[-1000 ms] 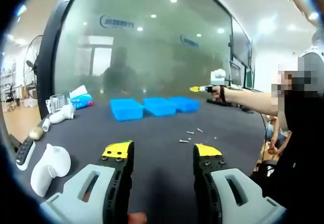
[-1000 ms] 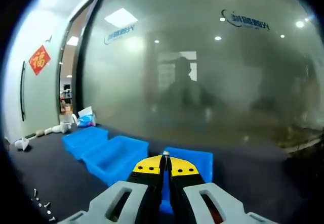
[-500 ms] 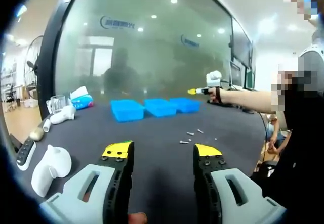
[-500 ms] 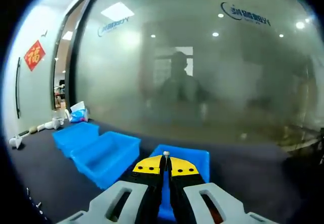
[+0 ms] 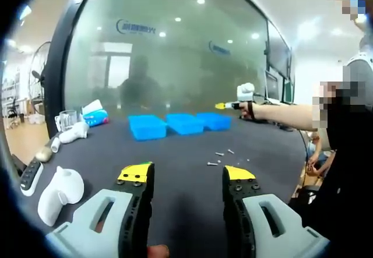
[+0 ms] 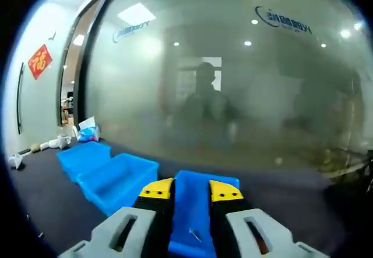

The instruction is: Sort the screws, nuts, and washers into the corresponding bins

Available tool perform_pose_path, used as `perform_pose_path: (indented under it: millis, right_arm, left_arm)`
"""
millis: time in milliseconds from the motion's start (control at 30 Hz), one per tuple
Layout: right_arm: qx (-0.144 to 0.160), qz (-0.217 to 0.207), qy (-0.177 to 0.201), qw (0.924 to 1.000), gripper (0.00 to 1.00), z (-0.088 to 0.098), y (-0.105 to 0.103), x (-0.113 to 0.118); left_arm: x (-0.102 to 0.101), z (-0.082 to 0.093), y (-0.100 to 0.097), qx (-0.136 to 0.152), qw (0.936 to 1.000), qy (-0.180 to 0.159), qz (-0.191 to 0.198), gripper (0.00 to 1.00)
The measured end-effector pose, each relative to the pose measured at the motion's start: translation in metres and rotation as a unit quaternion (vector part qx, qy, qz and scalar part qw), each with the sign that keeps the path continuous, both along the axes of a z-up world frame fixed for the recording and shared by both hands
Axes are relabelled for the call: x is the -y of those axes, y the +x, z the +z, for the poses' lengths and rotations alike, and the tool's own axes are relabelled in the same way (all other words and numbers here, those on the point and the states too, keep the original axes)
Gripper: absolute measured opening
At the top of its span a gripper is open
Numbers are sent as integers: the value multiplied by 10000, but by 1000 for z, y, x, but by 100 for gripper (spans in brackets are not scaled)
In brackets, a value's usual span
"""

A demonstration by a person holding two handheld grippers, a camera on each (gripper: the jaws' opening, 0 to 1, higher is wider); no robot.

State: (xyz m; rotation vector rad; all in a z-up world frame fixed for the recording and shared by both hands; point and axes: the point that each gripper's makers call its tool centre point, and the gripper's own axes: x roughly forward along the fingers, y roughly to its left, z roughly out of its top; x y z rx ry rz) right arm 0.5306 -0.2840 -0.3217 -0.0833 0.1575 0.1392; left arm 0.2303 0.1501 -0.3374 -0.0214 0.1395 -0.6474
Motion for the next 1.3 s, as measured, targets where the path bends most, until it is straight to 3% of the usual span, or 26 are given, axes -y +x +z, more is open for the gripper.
perform_pose_path:
  millis: [200, 533, 733, 900, 1067, 1300]
  right_arm:
    - [122, -62, 11, 9999, 33, 2, -10, 5]
    - [166, 155, -17, 9997, 35, -6, -50, 0]
    - [224, 583, 258, 9977, 43, -6, -97, -22]
    - [555, 771, 373, 9948, 43, 10, -136, -33]
    - [751, 876, 263, 9930, 43, 16, -177, -38]
    - [803, 1116, 87, 9905, 44, 8, -230, -46]
  left_arm:
    - [1, 0, -1, 0, 10000, 17, -15, 46]
    - [-1, 2, 2, 0, 10000, -62, 24, 46]
    - [0, 5, 4, 21, 9999, -108, 53, 46]
    - [0, 5, 3, 24, 9999, -117, 71, 46]
    - [-1, 6, 3, 41, 9998, -135, 114, 46]
    - [-5, 5, 5, 43, 9997, -141, 187, 46]
